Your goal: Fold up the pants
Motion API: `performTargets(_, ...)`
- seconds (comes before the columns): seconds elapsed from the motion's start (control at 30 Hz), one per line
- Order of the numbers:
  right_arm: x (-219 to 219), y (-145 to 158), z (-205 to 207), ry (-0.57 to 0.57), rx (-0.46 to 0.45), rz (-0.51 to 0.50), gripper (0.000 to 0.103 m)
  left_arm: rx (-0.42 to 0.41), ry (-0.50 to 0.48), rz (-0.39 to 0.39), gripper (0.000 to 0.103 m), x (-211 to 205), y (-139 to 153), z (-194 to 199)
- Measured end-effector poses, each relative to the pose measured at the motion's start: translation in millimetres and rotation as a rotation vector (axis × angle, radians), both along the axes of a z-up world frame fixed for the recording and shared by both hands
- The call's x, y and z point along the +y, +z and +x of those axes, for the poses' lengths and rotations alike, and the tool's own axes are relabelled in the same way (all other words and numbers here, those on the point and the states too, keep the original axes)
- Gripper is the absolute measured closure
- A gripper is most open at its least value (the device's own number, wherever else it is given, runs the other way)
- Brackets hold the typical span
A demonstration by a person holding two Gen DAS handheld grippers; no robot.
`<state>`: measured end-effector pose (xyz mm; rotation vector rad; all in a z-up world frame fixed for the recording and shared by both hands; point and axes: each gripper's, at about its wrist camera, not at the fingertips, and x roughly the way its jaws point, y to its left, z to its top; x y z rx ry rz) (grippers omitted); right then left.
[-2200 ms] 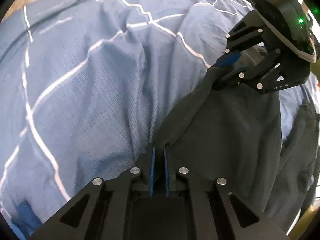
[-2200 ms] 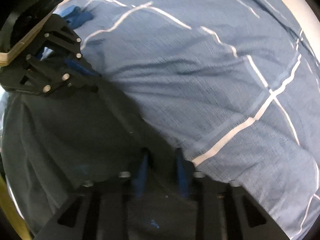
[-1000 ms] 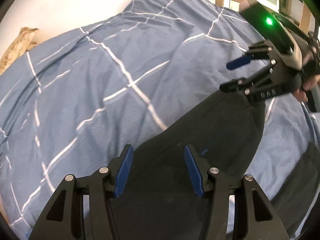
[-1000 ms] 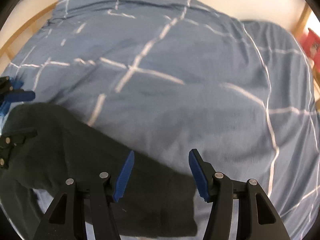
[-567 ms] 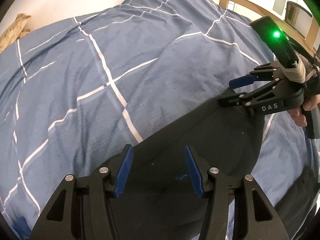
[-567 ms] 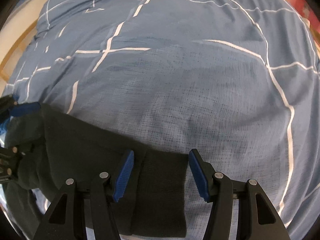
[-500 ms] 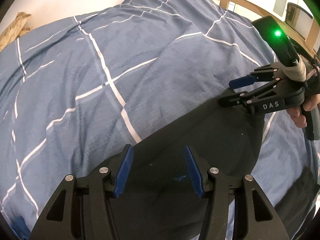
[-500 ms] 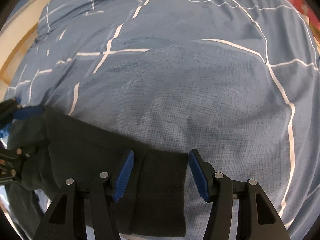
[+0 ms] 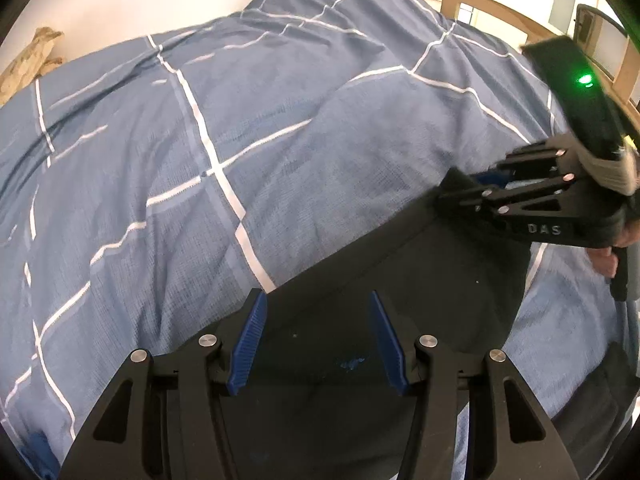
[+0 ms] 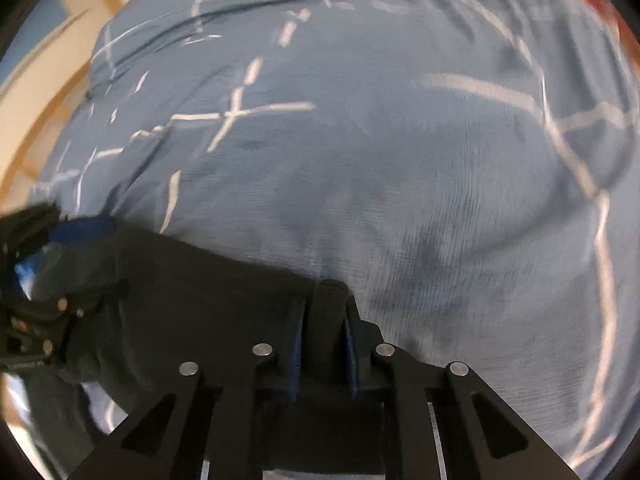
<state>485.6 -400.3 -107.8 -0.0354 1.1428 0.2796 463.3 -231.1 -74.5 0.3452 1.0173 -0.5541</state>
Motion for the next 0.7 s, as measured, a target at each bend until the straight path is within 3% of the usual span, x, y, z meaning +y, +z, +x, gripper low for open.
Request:
performTargets(0.17, 1, 31, 5, 0.002, -0.104, -0.11, 0.085, -0.031, 0.002, 0.008, 0.051, -5, 1, -2)
performTargets(0.2, 1, 29, 10, -0.01, -0.088, -0.125, 0.081, -0.029, 0.005, 0.011, 0.051, -5, 0, -1)
performTargets(0.27, 4, 22, 16, -0.028, -0.062, -0.193, 0.059, -0.033, 0.015, 0.019, 0.051, -6, 0, -4)
performTargets(0.3, 7, 18, 17, -0.04, -0.06, -0.251, 0.054, -0.039, 0.015, 0.021, 0.051, -5, 2, -5)
performTargets(0.43, 2, 26, 0, -0.139, -0.105, -0.386, 0.052, -0.104, 0.013, 0.037, 0.049, 5, 22, -28)
performTargets(0.53, 2, 48, -25, -0.251, -0.157, -0.42, 0.052, -0.186, 0.018, 0.046, 0.046, 23, 47, -59)
performTargets(0.7, 39, 106, -111, -0.294, -0.331, -0.371, 0.047, -0.271, 0.039, 0.036, 0.041, 65, 87, -124)
